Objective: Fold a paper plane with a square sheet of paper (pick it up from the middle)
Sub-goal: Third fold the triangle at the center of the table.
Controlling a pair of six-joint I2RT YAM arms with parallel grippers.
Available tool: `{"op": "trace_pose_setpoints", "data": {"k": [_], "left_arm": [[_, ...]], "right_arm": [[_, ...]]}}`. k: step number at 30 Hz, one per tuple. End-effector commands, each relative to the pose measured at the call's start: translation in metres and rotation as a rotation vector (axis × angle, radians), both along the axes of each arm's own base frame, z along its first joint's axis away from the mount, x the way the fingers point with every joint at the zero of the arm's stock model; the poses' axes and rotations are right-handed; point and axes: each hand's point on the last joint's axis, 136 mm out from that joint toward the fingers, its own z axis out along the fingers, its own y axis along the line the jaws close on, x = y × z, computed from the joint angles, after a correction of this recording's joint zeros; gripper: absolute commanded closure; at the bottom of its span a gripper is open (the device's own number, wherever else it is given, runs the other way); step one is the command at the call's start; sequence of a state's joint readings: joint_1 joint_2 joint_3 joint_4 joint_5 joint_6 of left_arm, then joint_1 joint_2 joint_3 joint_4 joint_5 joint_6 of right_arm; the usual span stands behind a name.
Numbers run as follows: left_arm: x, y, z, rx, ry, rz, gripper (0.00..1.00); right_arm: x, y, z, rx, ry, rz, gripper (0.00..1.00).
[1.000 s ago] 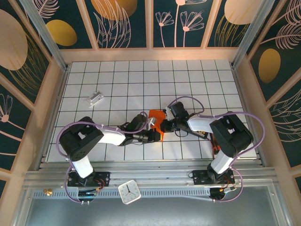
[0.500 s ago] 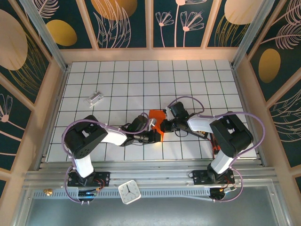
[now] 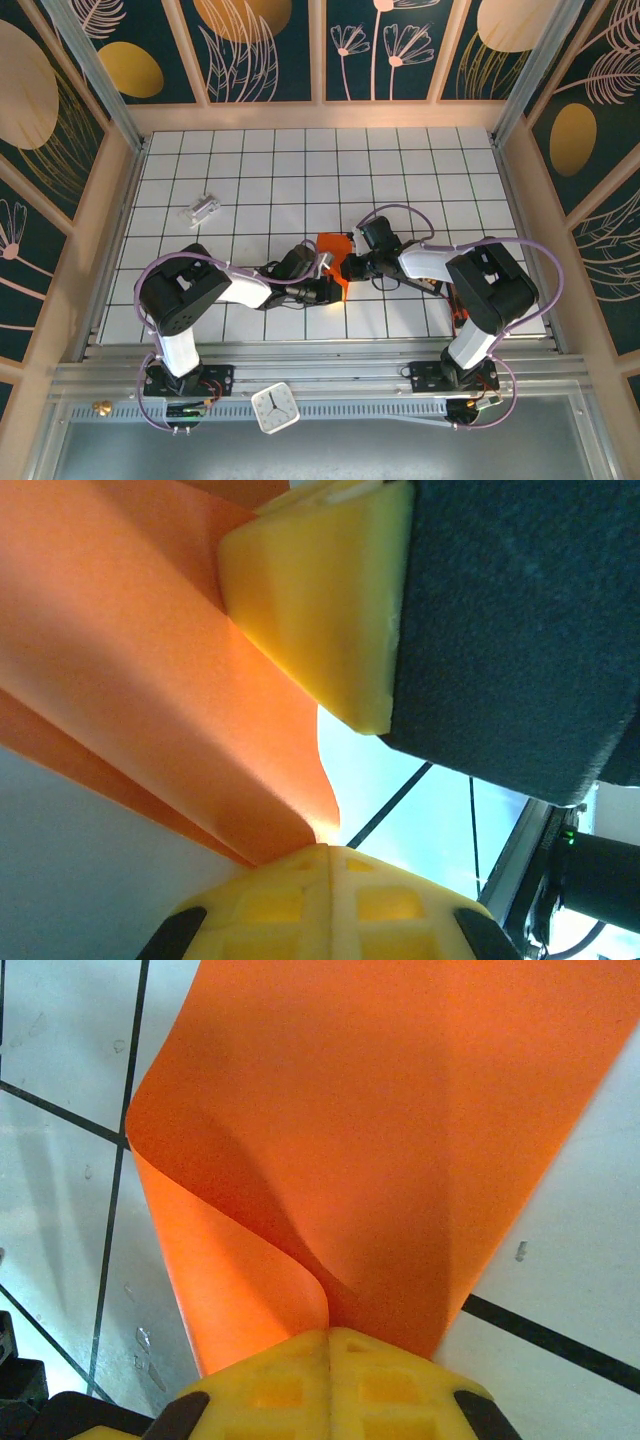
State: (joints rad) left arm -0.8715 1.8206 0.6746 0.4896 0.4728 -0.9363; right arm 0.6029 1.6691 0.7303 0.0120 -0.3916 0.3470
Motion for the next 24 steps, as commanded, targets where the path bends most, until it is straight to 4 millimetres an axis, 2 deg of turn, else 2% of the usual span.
{"op": "trace_pose_setpoints", "data": {"k": [1,18,24], "left_arm": [[-0.008,0.003,-0.013,0.057,0.01,-0.046,1.0],[-0.023,0.013,-0.039,0.249,0.044,-0.101,1.0],[-0.033,0.003,-0.036,0.258,0.055,-0.139,1.0]], "right_arm": [[-0.025,-0.021,-0.033,-0.117,0.099,-0.015,1.0],[-0.028,-0.023,-0.034,-0.124,0.103,-0.028,1.0],[-0.028,-0.024,-0.035,-0.126,0.103,-0.028,1.0]]}}
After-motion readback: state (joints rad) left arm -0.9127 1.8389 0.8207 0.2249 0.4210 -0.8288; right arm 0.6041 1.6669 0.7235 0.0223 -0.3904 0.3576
